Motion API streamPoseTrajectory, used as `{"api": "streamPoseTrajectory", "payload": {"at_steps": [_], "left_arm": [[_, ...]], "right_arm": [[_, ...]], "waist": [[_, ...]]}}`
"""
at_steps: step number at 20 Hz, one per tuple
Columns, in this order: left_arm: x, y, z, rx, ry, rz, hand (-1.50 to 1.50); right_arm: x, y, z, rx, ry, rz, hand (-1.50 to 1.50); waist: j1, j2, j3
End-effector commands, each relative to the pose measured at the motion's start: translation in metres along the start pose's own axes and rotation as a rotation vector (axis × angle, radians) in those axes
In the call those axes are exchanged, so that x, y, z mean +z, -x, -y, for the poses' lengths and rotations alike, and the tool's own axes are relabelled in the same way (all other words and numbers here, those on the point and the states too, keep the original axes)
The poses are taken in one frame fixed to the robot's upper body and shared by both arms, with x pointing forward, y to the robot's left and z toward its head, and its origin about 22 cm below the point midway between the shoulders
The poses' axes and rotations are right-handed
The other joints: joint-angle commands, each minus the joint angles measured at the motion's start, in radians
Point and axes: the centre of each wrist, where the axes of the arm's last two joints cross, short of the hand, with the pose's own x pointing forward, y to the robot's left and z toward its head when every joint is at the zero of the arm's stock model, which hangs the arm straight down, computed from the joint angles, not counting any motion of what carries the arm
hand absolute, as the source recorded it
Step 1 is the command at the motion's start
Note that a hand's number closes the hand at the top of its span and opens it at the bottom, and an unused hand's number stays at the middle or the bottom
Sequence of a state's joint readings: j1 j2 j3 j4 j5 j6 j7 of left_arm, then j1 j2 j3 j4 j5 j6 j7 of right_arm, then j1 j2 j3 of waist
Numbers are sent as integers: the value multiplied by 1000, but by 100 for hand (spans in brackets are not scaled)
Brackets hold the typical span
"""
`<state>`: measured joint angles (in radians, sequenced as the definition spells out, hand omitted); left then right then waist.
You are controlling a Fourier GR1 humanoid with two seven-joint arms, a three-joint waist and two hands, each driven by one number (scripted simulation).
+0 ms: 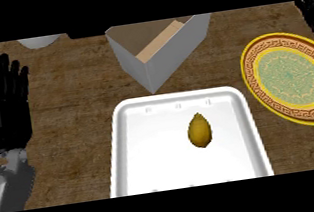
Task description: Pick the lemon from the tray and place it in the plate
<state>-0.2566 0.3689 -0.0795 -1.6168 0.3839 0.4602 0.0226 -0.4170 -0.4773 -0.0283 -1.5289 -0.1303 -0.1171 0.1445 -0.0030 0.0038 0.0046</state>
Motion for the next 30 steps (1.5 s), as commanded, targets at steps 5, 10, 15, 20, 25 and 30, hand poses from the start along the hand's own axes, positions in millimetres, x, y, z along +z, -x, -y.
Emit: {"api": "streamPoseTrajectory", "payload": {"at_steps": [5,10,15,20,25,30], "left_arm": [[10,33,2,-288,209,-92,0],[8,36,4,-331,273,-149,0],[18,54,10,-343,305,-170,0],[-2,50,1,-363,272,-184,0],[20,73,-6,-347,254,-196,0],[12,61,-6,-359,257,-191,0]], "right_arm": [[4,-12,-137,-295,216,-128,-150],[31,55,-147,374,97,-202,150],[87,55,-249,203,206,-243,-150],[111,74,-265,432,242,-201,-150],[100,23,-260,530,298,-196,-150],[101,0,-255,729,100,-468,-150]], "waist": [[22,5,-5],[20,7,-12],[26,0,-6],[-10,-9,-8],[-16,-14,-8],[-29,-18,-9]]}}
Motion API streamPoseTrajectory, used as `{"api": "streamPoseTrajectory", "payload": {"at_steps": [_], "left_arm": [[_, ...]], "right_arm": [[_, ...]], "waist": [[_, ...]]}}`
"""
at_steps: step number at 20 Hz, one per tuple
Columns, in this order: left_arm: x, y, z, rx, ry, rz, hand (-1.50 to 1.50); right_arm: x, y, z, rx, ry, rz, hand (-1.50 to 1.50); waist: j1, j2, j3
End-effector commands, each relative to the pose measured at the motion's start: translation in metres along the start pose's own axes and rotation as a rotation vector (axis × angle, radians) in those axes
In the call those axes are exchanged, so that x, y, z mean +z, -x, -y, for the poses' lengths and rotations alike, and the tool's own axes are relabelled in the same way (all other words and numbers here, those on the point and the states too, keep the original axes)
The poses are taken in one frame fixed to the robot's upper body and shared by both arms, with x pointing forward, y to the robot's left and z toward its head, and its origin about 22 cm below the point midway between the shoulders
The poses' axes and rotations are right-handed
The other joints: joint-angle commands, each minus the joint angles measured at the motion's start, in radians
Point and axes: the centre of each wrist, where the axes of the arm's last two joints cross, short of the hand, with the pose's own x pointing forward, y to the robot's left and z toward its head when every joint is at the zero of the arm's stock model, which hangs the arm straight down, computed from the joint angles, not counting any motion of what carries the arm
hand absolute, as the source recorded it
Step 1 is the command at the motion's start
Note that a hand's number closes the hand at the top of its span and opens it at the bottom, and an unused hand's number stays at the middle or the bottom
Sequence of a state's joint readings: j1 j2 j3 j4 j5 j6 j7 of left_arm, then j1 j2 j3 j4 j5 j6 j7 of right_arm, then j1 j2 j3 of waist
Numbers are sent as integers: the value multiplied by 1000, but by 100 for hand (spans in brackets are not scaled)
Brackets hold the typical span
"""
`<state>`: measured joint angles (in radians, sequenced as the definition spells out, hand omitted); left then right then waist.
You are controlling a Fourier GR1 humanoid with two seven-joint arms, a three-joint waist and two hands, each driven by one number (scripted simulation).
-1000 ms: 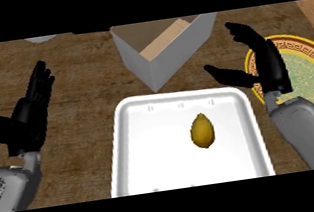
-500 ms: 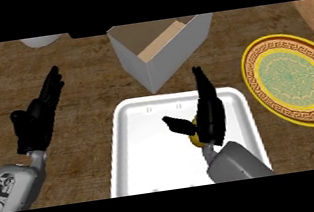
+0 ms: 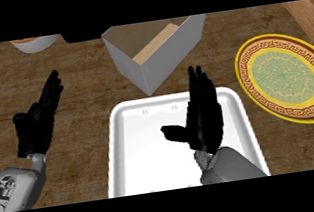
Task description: Pick the lemon from the tray and place it in the plate
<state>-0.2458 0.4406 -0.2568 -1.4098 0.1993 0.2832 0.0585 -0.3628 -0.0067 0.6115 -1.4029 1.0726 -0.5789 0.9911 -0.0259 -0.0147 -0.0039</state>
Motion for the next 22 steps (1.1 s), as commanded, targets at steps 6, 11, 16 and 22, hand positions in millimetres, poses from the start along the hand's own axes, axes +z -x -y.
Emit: {"api": "streamPoseTrajectory", "payload": {"at_steps": [6,11,16,22], "left_arm": [[0,-3,4,-3,6,4,0],[-5,0,3,0,21,19,0],[-7,-5,12,-3,16,14,0],[-12,-13,-1,8,24,19,0]], "right_arm": [[8,-42,52,233,-204,-243,-150],[-4,-44,66,254,-268,-327,-150],[-11,-35,73,260,-313,-347,-150],[-17,-22,53,313,-382,-413,-150]], "waist": [[7,3,2],[15,11,2],[19,12,3],[29,15,3]]}}
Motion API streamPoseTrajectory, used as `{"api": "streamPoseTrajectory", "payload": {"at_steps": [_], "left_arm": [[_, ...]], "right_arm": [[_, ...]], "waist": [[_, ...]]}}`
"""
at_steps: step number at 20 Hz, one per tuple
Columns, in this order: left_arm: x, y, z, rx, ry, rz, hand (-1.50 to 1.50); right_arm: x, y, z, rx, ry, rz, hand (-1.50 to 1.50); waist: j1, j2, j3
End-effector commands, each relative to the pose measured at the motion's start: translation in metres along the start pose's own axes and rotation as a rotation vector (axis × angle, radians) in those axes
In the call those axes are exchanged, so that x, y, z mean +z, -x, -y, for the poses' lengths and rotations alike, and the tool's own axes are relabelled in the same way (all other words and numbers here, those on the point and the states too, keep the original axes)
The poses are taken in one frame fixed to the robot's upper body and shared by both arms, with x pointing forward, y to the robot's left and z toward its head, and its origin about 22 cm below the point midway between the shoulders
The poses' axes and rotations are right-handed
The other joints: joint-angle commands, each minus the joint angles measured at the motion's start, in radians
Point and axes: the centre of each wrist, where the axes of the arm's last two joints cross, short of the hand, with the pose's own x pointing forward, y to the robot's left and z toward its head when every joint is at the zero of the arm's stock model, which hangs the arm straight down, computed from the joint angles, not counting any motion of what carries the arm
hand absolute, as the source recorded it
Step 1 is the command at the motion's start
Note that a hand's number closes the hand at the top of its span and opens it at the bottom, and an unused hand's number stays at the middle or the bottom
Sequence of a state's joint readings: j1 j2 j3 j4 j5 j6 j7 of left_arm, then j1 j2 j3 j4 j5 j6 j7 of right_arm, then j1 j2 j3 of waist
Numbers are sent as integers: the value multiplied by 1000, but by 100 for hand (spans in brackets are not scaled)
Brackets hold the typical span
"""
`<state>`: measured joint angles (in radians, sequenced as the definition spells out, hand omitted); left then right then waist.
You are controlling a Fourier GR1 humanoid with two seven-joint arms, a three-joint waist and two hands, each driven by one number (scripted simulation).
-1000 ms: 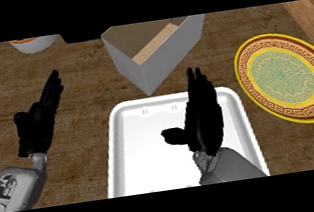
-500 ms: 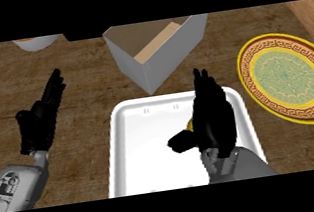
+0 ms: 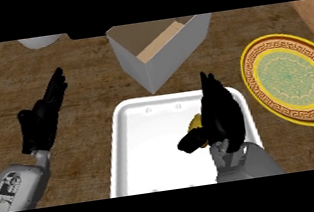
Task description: Pick the lemon from the tray and place it in the plate
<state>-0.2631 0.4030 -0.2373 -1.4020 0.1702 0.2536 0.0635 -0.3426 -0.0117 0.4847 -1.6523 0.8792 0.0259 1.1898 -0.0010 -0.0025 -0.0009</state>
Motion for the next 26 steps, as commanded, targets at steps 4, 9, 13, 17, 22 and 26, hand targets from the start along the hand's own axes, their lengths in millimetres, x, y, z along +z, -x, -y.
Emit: {"api": "streamPoseTrajectory", "payload": {"at_steps": [4,9,13,17,22,26], "left_arm": [[-6,-10,5,11,-12,11,0],[8,1,11,-1,7,8,0],[-2,-2,19,6,11,12,0],[5,-1,6,0,-1,3,0],[-5,7,-2,-10,-1,19,0],[-2,-2,14,-2,16,7,0]], "right_arm": [[-9,12,-22,98,-85,-209,-150],[-29,20,-29,127,-126,-219,-150],[-22,28,-55,133,-134,-260,-150],[-32,45,-64,121,-141,-265,-150],[-32,48,-56,123,-132,-223,150],[-27,47,-79,156,-57,-204,150]], "waist": [[0,2,1],[6,2,1],[4,3,1],[6,2,1],[-1,2,1],[2,2,1]]}}
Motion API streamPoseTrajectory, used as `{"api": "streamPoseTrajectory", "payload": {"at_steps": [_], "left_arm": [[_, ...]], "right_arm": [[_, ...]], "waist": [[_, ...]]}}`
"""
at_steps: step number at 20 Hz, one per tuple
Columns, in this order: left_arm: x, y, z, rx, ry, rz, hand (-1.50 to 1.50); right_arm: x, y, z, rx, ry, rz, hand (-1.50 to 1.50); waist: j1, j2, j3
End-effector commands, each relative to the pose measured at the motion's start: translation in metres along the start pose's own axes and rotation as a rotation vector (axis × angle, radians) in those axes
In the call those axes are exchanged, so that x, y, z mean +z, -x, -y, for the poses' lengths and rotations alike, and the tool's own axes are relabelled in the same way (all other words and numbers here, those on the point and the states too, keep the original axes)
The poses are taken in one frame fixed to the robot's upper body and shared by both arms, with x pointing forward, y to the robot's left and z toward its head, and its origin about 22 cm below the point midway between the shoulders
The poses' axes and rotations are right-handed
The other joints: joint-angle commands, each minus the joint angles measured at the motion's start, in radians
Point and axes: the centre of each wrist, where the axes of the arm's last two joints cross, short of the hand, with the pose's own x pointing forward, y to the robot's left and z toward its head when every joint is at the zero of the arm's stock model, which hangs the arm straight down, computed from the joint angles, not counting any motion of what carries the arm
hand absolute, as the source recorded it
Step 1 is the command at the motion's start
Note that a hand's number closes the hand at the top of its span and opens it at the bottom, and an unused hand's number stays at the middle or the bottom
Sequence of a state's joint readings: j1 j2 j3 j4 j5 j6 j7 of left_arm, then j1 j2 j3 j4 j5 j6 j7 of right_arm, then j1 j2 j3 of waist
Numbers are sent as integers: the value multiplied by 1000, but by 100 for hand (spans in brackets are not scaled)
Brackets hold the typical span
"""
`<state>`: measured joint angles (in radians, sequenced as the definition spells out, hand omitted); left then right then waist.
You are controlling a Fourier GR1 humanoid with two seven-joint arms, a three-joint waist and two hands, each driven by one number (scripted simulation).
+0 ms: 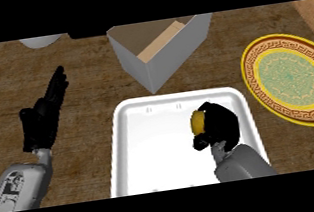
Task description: Pick the lemon from the tray and place it in the plate
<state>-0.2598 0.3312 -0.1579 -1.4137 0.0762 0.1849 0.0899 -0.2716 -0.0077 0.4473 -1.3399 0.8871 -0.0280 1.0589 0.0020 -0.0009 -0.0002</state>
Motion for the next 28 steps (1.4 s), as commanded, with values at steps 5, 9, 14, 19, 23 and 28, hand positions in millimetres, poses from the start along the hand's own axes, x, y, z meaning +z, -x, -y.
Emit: {"api": "streamPoseTrajectory", "payload": {"at_steps": [5,9,14,19,23,28], "left_arm": [[8,12,4,3,2,-7,0],[4,7,-17,13,-16,-21,0],[9,9,-19,11,-66,-31,0],[12,12,-19,21,-75,-41,0],[10,9,-22,10,-79,-23,0],[10,12,-23,7,-69,-17,0]], "right_arm": [[-1,-7,-6,-11,79,-43,150],[-50,93,62,96,116,101,150],[-78,171,115,276,133,180,150],[-81,205,209,187,330,409,150],[-78,229,259,83,484,605,150],[-72,269,312,-32,519,853,150]], "waist": [[1,1,0],[-32,-1,1],[-69,3,9],[-81,-7,13],[-80,-4,16],[-44,3,10]]}}
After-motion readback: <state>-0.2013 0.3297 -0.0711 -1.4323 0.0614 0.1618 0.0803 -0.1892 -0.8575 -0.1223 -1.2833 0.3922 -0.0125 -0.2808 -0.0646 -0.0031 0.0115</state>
